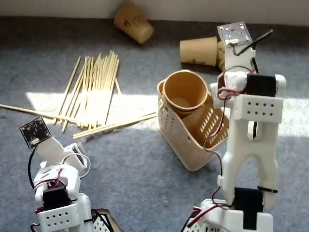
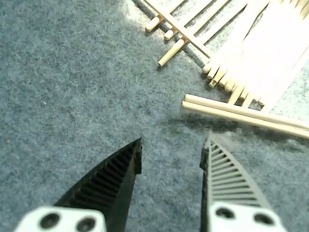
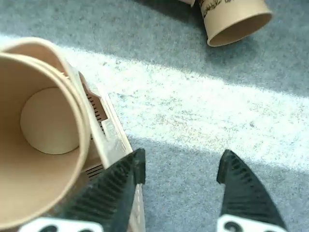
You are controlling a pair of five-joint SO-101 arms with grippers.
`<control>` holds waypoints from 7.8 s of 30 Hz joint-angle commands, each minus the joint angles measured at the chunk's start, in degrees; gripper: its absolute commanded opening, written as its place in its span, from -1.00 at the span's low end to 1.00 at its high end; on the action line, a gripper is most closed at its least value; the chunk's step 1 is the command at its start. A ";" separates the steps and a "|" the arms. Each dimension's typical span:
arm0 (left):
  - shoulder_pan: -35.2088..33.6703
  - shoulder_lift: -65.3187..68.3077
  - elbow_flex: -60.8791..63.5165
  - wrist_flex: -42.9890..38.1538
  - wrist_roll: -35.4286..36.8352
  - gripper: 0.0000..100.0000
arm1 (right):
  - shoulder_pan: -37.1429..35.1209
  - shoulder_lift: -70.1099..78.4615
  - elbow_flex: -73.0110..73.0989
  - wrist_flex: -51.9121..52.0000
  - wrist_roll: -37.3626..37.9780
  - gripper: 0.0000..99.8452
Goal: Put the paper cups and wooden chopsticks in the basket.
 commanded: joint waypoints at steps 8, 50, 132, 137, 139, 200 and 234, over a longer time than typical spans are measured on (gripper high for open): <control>-0.13 -0.57 -0.13 -1.85 0.44 -0.57 | -1.01 1.98 -10.59 7.60 5.45 -0.50; -0.04 -0.57 0.75 -3.16 0.44 -0.57 | -5.32 -9.01 8.48 7.60 12.31 -0.50; -0.13 -0.57 1.89 -4.31 0.44 -0.57 | -14.46 -4.53 20.88 -0.66 -10.20 -0.98; -0.13 -0.57 1.89 -4.40 0.44 -0.57 | -14.11 -4.62 25.27 -2.59 -14.95 -0.98; -0.13 -0.57 1.89 -4.40 0.44 -0.57 | -14.02 -6.02 25.27 -2.68 -15.47 -0.98; 1.71 -0.57 2.59 -4.31 0.44 -0.57 | 8.04 -11.74 39.43 -68.35 -6.59 -0.53; 1.71 -0.57 3.65 -4.75 0.26 -0.57 | 8.92 35.12 7.43 -77.41 -17.49 -0.53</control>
